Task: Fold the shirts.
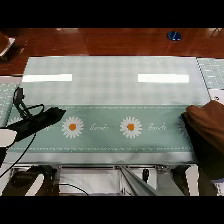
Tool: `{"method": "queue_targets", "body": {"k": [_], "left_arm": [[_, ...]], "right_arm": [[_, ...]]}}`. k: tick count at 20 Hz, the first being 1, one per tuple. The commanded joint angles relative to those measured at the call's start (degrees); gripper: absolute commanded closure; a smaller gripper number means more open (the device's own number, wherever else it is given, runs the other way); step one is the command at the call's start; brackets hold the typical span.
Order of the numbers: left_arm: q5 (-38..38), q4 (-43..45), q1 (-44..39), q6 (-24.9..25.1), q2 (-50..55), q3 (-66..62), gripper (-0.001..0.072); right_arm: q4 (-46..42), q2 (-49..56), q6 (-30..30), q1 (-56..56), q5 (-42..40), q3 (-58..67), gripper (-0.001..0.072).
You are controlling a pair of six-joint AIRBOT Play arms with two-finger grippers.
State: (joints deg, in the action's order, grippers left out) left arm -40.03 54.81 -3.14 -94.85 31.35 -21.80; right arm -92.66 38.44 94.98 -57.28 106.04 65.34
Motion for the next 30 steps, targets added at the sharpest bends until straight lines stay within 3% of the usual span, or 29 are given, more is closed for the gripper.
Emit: {"method": "queue_targets", "body": {"k": [1,6,8,10,13,15,17,19,21,23,26,30], "left_arm": [[0.0,0.0,-1.88,2.71,0.0,0.0,0.0688],[0.85,0.0,-2.43,4.39,0.0,-1.53,0.0687],[0.87,-0.02,-1.44,4.39,0.02,-5.31,0.0687],[1.86,0.0,-1.05,4.42,0.55,-11.17,0.0688],[3.67,-0.07,-1.66,7.26,5.88,-25.09,0.0688],[5.18,-0.02,-4.61,7.48,10.69,-34.64,0.0688],[3.91,0.15,-10.36,11.23,15.85,-40.94,0.0689],[1.2,4.92,-17.33,11.69,21.05,-41.79,0.0689],[-3.67,18.99,-21.22,4.35,26.99,-41.53,0.0689],[-8.26,30.6,-20.17,-2.16,31.82,-41.53,0.0688],[-10.21,31.12,-16.74,-3.87,35.12,-41.53,0.0688],[-10.75,30.69,-16.24,-4.0,35.12,-41.55,0.0688]], "right_arm": [[-3.87,-2.97,-0.72,-0.7,0.26,-9.07,0.0307],[-1.97,2.12,-0.57,-0.7,-3.48,-4.81,0.0326],[7.26,5.99,0.13,0.39,-7.08,2.38,0.0501],[22.21,10.58,-0.31,5.29,-11.58,10.49,0.0693],[36.3,15.87,-0.72,20.41,-26.14,18.14,0.0694],[33.83,17.88,-2.27,34.84,-35.34,18.73,0.0694],[22.71,20.9,-3.69,51.36,-36.22,18.23,0.0694],[9.75,24.63,-2.38,66.31,-36.87,14.4,0.0694],[0.57,29.14,2.4,74.14,-36.96,9.62,0.0696],[-3.28,33.31,5.38,74.31,-36.59,6.25,0.0696],[-1.29,36.41,10.97,69.79,-36.09,4.28,0.0696],[-1.11,36.44,11.41,68.15,-35.56,4.17,0.0695]]}}
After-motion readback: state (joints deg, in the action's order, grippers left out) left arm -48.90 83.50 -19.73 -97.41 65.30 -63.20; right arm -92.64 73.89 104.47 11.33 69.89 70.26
